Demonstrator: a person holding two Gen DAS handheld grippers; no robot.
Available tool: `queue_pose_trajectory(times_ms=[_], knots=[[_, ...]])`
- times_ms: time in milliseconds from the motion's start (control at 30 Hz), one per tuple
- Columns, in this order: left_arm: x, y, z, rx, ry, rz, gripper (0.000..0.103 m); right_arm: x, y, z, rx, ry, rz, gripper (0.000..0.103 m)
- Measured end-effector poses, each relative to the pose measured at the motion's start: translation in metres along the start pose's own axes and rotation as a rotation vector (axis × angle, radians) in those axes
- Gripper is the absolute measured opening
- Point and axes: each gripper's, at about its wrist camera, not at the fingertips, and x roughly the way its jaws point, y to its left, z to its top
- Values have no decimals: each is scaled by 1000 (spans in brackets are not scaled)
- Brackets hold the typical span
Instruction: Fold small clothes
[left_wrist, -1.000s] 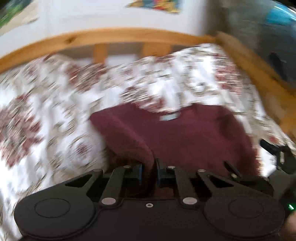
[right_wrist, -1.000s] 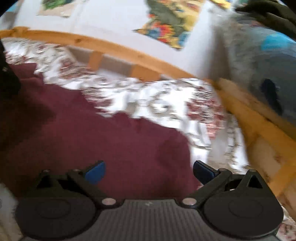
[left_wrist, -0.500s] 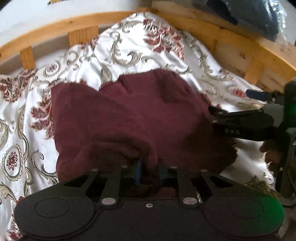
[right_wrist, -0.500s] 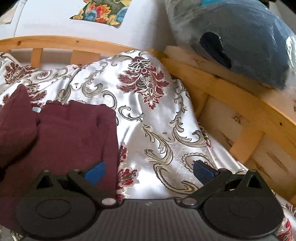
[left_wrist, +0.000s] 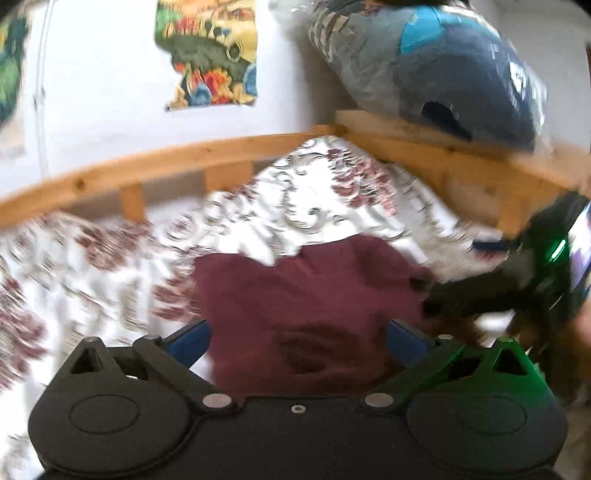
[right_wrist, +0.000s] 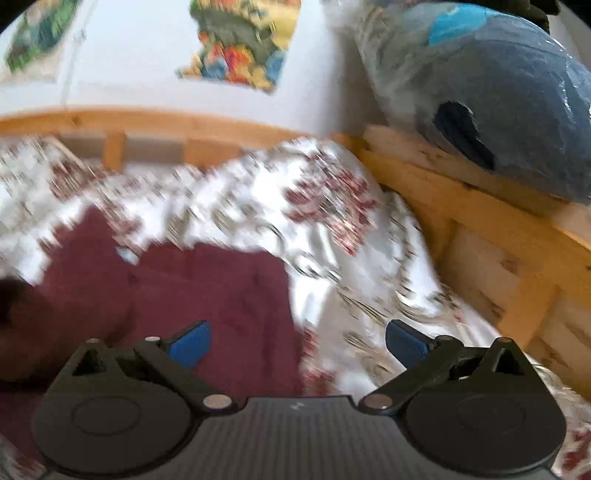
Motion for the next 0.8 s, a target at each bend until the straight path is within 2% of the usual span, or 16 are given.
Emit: queue_pose_trajectory(times_ms=[100, 200, 267, 367, 433, 500, 567, 667, 733, 800], knots=[[8, -1, -13, 80, 54, 26, 101, -7, -2, 6, 72, -110, 124, 103], [13, -6, -26, 147, 66, 25, 100, -4, -4, 14, 148, -172, 296, 103], [16, -10, -34, 194, 64, 34, 99, 8, 0, 15, 172, -157, 415, 103], [26, -13, -40, 236, 83, 42, 96, 30, 16, 14, 151, -71, 523, 101], [31, -11, -43, 247, 102, 35, 93, 46, 30, 12, 113, -16, 552, 90], [34, -8, -45, 243, 111, 22, 91, 61, 37, 14, 119, 26, 571, 86], [37, -7, -44, 245, 121, 12, 87, 73, 37, 15, 175, 69, 585, 82], [40, -7, -43, 235, 149, -26, 73, 86, 27, 13, 308, 144, 606, 77], [43, -7, -43, 223, 173, -28, 63, 91, 21, 5, 358, 185, 625, 70], [44, -8, -45, 224, 181, -12, 60, 94, 18, 1, 384, 205, 632, 61]])
